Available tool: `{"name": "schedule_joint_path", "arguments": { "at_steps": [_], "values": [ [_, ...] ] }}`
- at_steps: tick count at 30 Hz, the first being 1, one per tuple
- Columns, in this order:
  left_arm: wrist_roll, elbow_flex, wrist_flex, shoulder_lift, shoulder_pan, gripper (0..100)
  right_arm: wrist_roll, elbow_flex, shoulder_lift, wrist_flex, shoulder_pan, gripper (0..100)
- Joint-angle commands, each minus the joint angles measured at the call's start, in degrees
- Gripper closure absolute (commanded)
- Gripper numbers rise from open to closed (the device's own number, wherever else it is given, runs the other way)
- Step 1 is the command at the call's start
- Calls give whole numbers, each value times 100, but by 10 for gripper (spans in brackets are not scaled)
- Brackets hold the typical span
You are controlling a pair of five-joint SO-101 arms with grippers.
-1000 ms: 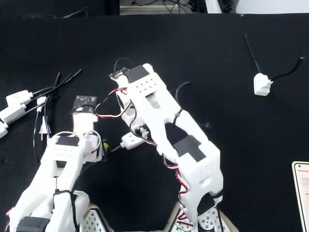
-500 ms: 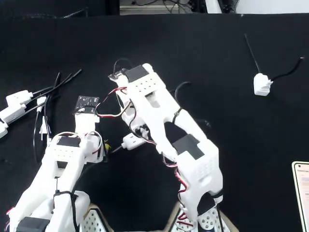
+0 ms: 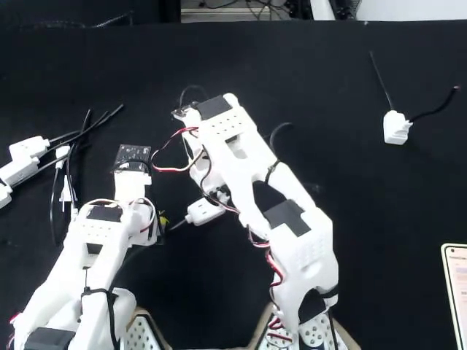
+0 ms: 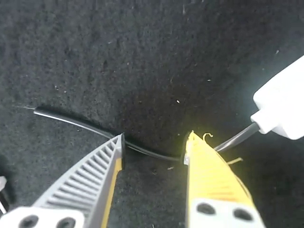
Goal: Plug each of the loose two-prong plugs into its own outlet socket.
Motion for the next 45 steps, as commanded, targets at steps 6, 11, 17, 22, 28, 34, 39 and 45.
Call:
{"name": "schedule_joint_path", "arguments": {
  "at_steps": [6,11,17,22,28,34,39,45],
  "values": [
    [9,-31,-35,-88,84,780,26,-136,-31,193,-105,988],
    [9,-31,-35,-88,84,780,35,-347,505,176,-308,988],
    [9,-31,-35,-88,84,780,35,-681,734,176,-440,988],
    [9,-31,-35,-88,84,780,141,-760,769,167,-747,988],
    [9,-31,-26,-88,84,780,545,-752,760,176,-747,988],
    [9,-31,-26,-88,84,780,580,-22,286,176,-730,988],
    [9,-31,-26,-88,84,780,598,840,-734,167,-730,988],
    [9,-31,-26,-88,84,780,598,1253,-1429,167,-686,988]
  ]
}}
